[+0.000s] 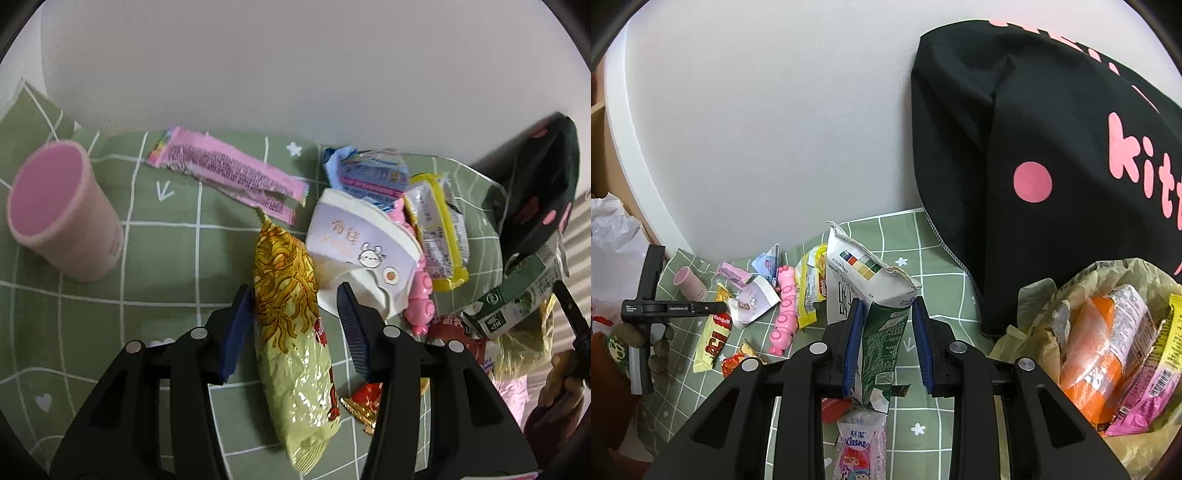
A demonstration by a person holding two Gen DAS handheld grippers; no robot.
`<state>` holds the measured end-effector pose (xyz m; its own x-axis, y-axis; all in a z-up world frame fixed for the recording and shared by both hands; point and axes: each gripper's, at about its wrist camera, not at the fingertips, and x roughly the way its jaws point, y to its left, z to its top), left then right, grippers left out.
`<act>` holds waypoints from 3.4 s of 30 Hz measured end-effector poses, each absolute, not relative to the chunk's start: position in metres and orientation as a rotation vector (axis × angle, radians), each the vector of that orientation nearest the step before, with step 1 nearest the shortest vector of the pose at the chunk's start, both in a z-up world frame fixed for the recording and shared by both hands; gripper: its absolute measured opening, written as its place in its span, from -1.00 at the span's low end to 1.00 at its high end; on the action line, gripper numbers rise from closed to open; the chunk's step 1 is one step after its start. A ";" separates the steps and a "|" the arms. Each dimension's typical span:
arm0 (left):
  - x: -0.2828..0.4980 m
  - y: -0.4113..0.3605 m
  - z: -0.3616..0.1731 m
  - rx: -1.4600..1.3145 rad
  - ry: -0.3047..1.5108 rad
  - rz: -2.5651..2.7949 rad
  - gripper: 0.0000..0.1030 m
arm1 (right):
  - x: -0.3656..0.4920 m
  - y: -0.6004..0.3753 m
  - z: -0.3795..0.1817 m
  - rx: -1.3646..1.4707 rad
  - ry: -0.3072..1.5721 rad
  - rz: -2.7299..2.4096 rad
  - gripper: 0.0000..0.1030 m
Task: Collect trash
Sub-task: 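Grasp the green milk carton with the right tool while the left tool grasps the yellow snack bag, then carry the milk carton and yellow snack bag over the trash bag with both tools, then open both tools to drop the carton and snack bag into the trash bag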
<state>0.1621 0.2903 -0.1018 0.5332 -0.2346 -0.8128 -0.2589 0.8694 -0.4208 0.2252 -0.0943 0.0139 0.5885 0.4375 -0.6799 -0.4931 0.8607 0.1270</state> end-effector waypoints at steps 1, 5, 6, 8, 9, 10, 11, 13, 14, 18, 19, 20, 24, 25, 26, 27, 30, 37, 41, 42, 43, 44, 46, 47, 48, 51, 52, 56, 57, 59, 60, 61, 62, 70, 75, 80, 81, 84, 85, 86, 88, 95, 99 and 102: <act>0.162 0.290 -0.100 -0.538 1.014 0.020 -0.07 | 0.225 -0.095 0.014 -0.076 0.770 0.542 -0.49; 0.172 0.295 -0.104 -0.562 1.018 0.059 -0.06 | 0.224 -0.095 0.011 -0.073 0.771 0.544 -0.49; 0.175 0.295 -0.105 -0.556 1.020 0.064 -0.06 | 0.224 -0.094 0.011 -0.072 0.771 0.544 -0.49; 0.187 0.294 -0.109 -0.537 1.045 0.086 -0.06 | 0.224 -0.095 0.011 -0.077 0.767 0.547 -0.49; 0.191 0.295 -0.111 -0.536 1.060 0.097 -0.09 | 0.224 -0.095 0.010 -0.079 0.768 0.547 -0.49; 0.196 0.295 -0.113 -0.537 1.075 0.110 -0.30 | 0.225 -0.095 0.010 -0.079 0.772 0.547 -0.49; 0.199 0.296 -0.112 -0.533 1.081 0.117 -0.42 | 0.227 -0.095 0.009 -0.075 0.775 0.548 -0.49; 0.201 0.293 -0.102 -0.511 1.058 0.132 -0.44 | 0.228 -0.096 0.009 -0.066 0.774 0.549 -0.49; 0.199 0.291 -0.094 -0.502 1.032 0.132 -0.44 | 0.229 -0.097 0.009 -0.066 0.771 0.551 -0.49; 0.191 0.278 -0.054 -0.463 0.911 0.129 -0.44 | 0.228 -0.097 0.016 -0.064 0.739 0.554 -0.50; 0.189 0.273 -0.041 -0.451 0.869 0.120 -0.44 | 0.229 -0.098 0.020 -0.061 0.725 0.553 -0.51; 0.188 0.268 -0.028 -0.446 0.828 0.107 -0.44 | 0.229 -0.098 0.023 -0.059 0.714 0.550 -0.51; 0.181 0.249 0.015 -0.446 0.675 0.022 -0.44 | 0.229 -0.100 0.039 -0.052 0.663 0.537 -0.52; 0.182 0.239 0.026 -0.437 0.637 -0.003 -0.44 | 0.228 -0.102 0.044 -0.048 0.648 0.533 -0.52; 0.182 0.228 0.037 -0.420 0.605 -0.028 -0.44 | 0.227 -0.104 0.048 -0.045 0.636 0.528 -0.52; 0.184 0.220 0.044 -0.405 0.585 -0.045 -0.44 | 0.225 -0.106 0.053 -0.041 0.621 0.523 -0.52; 0.188 0.187 0.065 -0.338 0.519 -0.105 -0.44 | 0.218 -0.115 0.064 -0.041 0.583 0.502 -0.52; 0.211 0.105 0.085 -0.240 0.466 -0.289 -0.44 | 0.204 -0.157 0.092 -0.016 0.505 0.403 -0.52; 0.221 0.058 0.094 -0.198 0.453 -0.385 -0.44 | 0.194 -0.183 0.109 0.009 0.459 0.345 -0.52; 0.224 0.049 0.096 -0.192 0.449 -0.405 -0.44 | 0.191 -0.191 0.115 0.017 0.445 0.329 -0.52; 0.229 0.036 0.099 -0.187 0.445 -0.435 -0.44 | 0.188 -0.197 0.120 0.021 0.434 0.316 -0.52; 0.231 0.028 0.101 -0.185 0.443 -0.454 -0.44 | 0.184 -0.205 0.126 0.021 0.418 0.296 -0.52; 0.236 0.012 0.106 -0.183 0.434 -0.494 -0.44 | 0.177 -0.221 0.138 0.013 0.386 0.249 -0.52; 0.240 0.002 0.110 -0.183 0.427 -0.517 -0.44 | 0.174 -0.228 0.144 0.012 0.375 0.230 -0.52; 0.242 -0.004 0.113 -0.183 0.421 -0.533 -0.44 | 0.171 -0.238 0.149 0.014 0.363 0.205 -0.52; 0.249 -0.041 0.122 -0.180 0.378 -0.600 -0.44 | 0.166 -0.268 0.158 0.038 0.347 0.140 -0.52; 0.250 -0.053 0.123 -0.183 0.363 -0.618 -0.44 | 0.165 -0.276 0.159 0.048 0.347 0.126 -0.52; 0.259 -0.095 0.125 -0.221 0.316 -0.687 -0.43 | 0.167 -0.306 0.147 0.082 0.377 0.060 -0.52; 0.260 -0.102 0.123 -0.236 0.303 -0.697 -0.43 | 0.167 -0.313 0.140 0.090 0.390 0.043 -0.52; 0.264 -0.121 0.113 -0.279 0.278 -0.713 -0.43 | 0.171 -0.324 0.126 0.103 0.420 0.018 -0.52; 0.267 -0.131 0.101 -0.289 0.289 -0.718 -0.43 | 0.172 -0.328 0.117 0.110 0.439 0.009 -0.52; 0.269 -0.139 0.090 -0.282 0.312 -0.719 -0.42 | 0.174 -0.334 0.102 0.129 0.475 0.002 -0.52; 0.271 -0.145 0.078 -0.265 0.344 -0.714 -0.42 | 0.178 -0.336 0.091 0.143 0.502 0.003 -0.52; 0.273 -0.149 0.015 -0.207 0.594 -0.710 -0.42 | 0.185 -0.334 0.029 0.182 0.649 0.036 -0.52; 0.275 -0.151 -0.001 -0.098 0.702 -0.695 -0.45 | 0.188 -0.330 0.015 0.164 0.681 0.040 -0.52; 0.264 -0.161 -0.003 -0.006 0.718 -0.707 -0.46 | 0.194 -0.329 0.011 0.134 0.709 0.045 -0.53; 0.262 -0.161 -0.003 -0.007 0.721 -0.710 -0.46 | 0.194 -0.329 0.009 0.134 0.713 0.045 -0.52; 0.267 -0.163 -0.001 -0.027 0.731 -0.713 -0.46 | 0.191 -0.330 0.009 0.136 0.715 0.046 -0.52; 0.268 -0.161 -0.001 -0.044 0.739 -0.713 -0.45 | 0.191 -0.330 0.010 0.135 0.715 0.046 -0.52; 0.268 -0.157 -0.001 -0.055 0.743 -0.714 -0.45 | 0.189 -0.330 0.010 0.136 0.716 0.046 -0.53; 0.269 -0.152 0.000 -0.079 0.751 -0.716 -0.45 | 0.188 -0.331 0.010 0.140 0.715 0.043 -0.52; 0.269 -0.139 0.007 -0.140 0.782 -0.751 -0.45 | 0.180 -0.328 0.018 0.151 0.695 0.052 -0.52; 0.270 -0.134 0.013 -0.142 0.775 -0.745 -0.45 | 0.184 -0.320 0.023 0.132 0.689 0.061 -0.52; 0.274 -0.129 0.016 -0.165 0.774 -0.735 -0.43 | 0.186 -0.317 0.025 0.125 0.688 0.055 -0.52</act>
<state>0.2741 -0.1287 0.0165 0.4834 -0.6581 -0.5773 0.5425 0.7428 -0.3925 0.1857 -0.3172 0.0251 0.7715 0.0921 -0.6296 -0.0097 0.9910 0.1332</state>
